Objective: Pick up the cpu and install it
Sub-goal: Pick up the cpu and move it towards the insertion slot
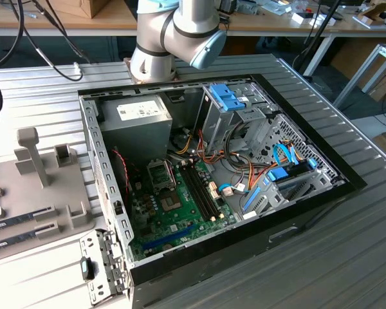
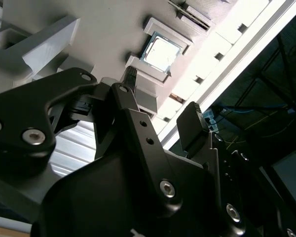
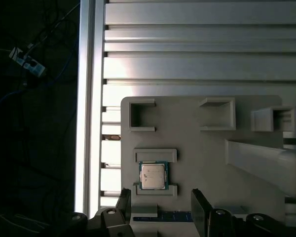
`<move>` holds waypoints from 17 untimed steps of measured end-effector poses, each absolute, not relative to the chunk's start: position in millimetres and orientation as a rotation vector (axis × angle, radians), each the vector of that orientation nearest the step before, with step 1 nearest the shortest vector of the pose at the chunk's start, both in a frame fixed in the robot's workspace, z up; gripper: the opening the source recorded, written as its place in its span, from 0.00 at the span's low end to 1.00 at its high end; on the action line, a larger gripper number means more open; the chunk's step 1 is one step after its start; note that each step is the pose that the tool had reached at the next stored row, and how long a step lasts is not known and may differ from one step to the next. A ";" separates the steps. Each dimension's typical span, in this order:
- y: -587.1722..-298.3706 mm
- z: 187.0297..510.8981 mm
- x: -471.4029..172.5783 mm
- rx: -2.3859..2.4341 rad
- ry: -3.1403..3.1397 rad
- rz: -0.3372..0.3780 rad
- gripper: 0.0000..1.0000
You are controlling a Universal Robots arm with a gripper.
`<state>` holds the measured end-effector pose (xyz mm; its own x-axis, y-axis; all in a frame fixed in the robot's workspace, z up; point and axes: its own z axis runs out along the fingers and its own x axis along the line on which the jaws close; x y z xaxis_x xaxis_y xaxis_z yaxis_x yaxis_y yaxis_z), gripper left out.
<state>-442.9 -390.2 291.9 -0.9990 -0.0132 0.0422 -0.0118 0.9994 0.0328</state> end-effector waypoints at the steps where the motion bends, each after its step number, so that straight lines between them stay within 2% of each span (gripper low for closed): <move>1: -390.2 291.5 -442.9 0.019 -3.099 -0.050 0.60; 17: -390.2 282.5 -442.9 0.019 -3.099 -0.050 0.60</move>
